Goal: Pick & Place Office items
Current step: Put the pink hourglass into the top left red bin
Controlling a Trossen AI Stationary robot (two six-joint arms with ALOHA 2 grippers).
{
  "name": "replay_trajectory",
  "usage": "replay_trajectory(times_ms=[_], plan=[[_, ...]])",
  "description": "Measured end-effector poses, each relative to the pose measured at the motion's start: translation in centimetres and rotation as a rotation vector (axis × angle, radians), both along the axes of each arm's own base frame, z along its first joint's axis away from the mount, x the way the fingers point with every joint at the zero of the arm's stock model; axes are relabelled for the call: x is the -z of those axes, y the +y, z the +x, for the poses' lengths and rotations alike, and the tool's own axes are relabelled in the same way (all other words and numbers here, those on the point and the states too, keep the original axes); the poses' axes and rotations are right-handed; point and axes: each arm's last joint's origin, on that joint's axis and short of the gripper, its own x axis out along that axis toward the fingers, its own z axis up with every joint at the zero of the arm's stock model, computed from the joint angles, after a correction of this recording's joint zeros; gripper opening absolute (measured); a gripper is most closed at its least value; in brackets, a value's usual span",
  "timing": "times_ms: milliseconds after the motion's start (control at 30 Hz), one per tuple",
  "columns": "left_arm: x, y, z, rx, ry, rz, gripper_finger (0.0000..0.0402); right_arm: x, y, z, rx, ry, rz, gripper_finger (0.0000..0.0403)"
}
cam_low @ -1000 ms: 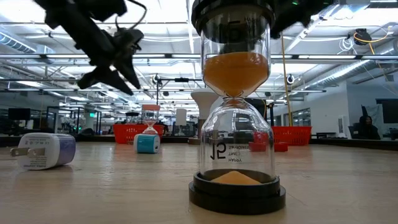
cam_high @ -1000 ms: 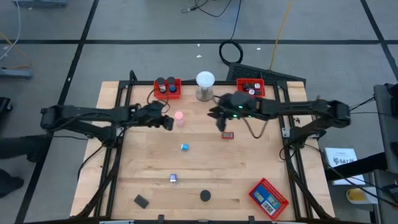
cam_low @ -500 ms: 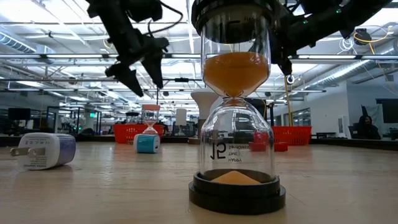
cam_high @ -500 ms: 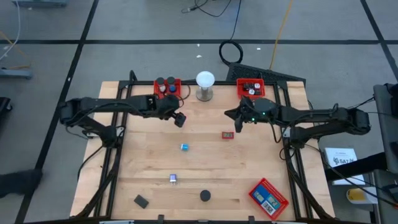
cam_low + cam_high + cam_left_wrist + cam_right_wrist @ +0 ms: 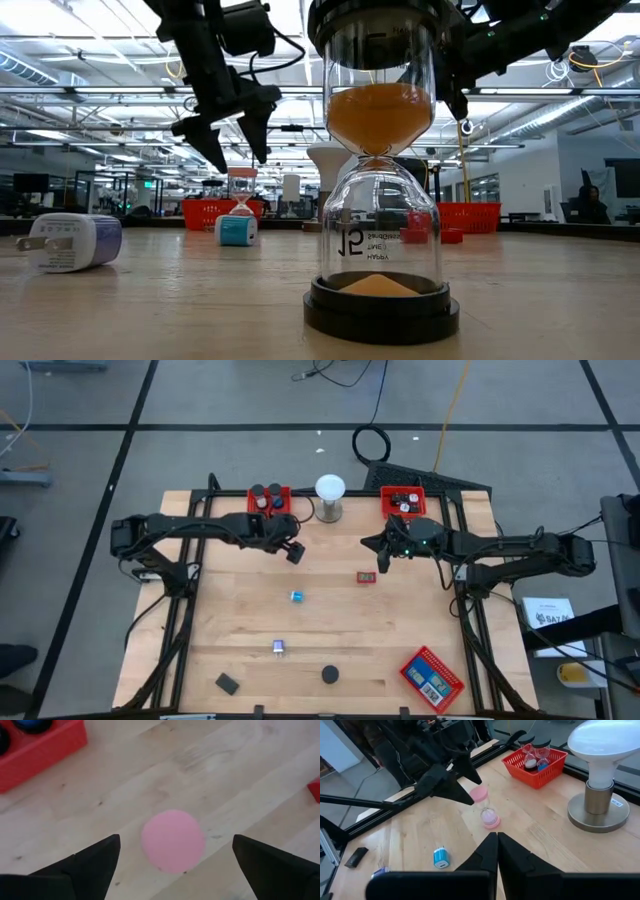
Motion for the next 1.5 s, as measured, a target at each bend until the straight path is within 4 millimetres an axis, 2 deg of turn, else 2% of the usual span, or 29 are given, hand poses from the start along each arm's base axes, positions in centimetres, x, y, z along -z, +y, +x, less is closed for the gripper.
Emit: replay_trajectory(times_ms=[200,367,533,800,900,1000,1167,1267,1400,1500], plan=[[0.2,0.6,0.1,-0.004,0.0,0.011,0.039,0.0,0.0,0.0,0.0,0.0,0.0,0.0001],[1.6,0.8,0.7,0.03,0.044,0.001,0.0382,0.0,0.0,0.0,0.0,0.0,0.0,0.0002],[2.3,0.6,1.0,0.04,0.066,-0.02,0.0332,-0.1,0.0,0.0,0.0,-0.009,-0.001,0.0001],[2.1,0.5,0.9,0.057,0.069,-0.02,0.0215,-0.2,0.0,0.1,-0.001,-0.015,-0.006,0.0001],[1.8,0.8,0.4,0.064,0.081,-0.024,0.0201,-0.2,0.0,0.1,-0.003,-0.014,-0.01,0.0001],[0.3,2.0,-1.0,0.048,0.066,-0.021,0.0201,-0.2,0.0,0.1,-0.003,-0.014,-0.011,0.0001],[-3.2,5.3,-4.9,-0.072,-0.007,0.027,0.0201,-0.2,0.0,0.1,-0.003,-0.013,-0.013,0.0001],[-4.6,7.1,-6.8,-0.14,-0.048,0.07,0.0201,-0.2,0.0,0.1,-0.004,-0.014,-0.013,0.0001],[-4.6,9.2,-8.0,-0.184,-0.036,0.101,0.0201,-0.2,0.0,0.1,-0.004,-0.014,-0.013,0.0001],[-4.0,10.6,-7.7,-0.194,-0.048,0.13,0.0201,-0.2,0.0,0.1,-0.004,-0.014,-0.013,0.0001]])
